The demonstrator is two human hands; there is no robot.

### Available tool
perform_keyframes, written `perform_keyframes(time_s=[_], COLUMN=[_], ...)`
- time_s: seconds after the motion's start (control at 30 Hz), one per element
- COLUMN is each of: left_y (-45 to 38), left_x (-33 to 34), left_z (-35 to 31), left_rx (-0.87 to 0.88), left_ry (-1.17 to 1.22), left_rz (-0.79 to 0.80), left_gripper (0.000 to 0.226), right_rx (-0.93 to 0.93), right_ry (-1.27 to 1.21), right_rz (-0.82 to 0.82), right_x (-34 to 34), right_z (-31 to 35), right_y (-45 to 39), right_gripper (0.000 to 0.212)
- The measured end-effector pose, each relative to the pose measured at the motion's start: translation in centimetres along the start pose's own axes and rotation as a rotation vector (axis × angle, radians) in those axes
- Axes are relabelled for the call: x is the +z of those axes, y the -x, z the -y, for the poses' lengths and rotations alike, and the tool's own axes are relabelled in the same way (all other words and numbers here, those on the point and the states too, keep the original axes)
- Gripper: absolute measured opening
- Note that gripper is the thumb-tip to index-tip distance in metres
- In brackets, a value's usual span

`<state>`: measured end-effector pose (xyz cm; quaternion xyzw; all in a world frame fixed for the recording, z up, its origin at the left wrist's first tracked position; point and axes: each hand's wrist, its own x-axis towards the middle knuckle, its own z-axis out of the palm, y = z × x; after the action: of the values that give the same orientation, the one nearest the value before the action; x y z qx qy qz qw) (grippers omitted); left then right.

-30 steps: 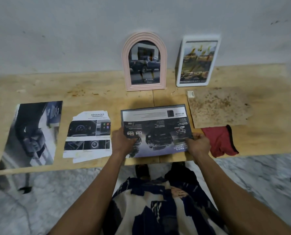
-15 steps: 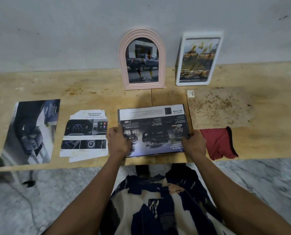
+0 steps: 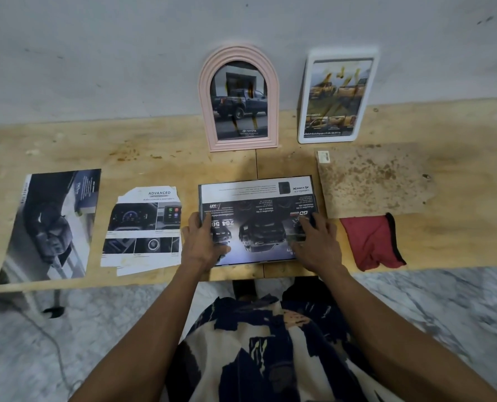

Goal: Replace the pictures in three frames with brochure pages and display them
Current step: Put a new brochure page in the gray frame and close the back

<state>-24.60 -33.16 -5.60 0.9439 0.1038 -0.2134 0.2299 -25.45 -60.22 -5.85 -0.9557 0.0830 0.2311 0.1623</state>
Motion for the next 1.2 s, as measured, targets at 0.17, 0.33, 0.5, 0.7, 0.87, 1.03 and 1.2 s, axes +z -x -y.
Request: perform_keyframes(time_s=[0.17,0.33,0.5,0.7,0.87,1.03,1.2], left_y=[-0.2,-0.1,0.2,0.1,0.2,0.1,0.2], left_x=[-0.1,-0.2,0.0,0.0,-0.4,-0.4,-0.9], left_z=[0.3,0.6,0.7,1.4,1.5,1.8,1.1], left_rx=[0.014,0.022,0.041,0.064,0.072,0.087,0.07], left_ry=[-0.02,-0.032,-0.038,-0.025,0.005,0.006,0.007], left_rz=[0.023,0.07,0.056,0.07,0.09,0.075,0.033], left_gripper=[0.102,0.12,0.118,0.117,0.123,0.117,0.108], right_rx=[-0.002,0.004,0.013,0.008,-0.007,-0.006,-0.021], right_ry=[0.021,0.001,0.029,0.044,0.03,0.056,0.014], right_rz=[0.034,0.052,0.031,0.02,0.03,0.019,-0.044], right_x=[0.2,0.1,0.4,0.4,0.1,-0.3,-1.1], right_z=[-0.2,-0.2,-0.2,-0.2,-0.1,0.2,0.2], right_y=[0.1,-0.1,-0.3,-0.2,-0.1,0.1,0.3], right_gripper=[0.071,0.075,0.078,0.078,0.079,0.08,0.072])
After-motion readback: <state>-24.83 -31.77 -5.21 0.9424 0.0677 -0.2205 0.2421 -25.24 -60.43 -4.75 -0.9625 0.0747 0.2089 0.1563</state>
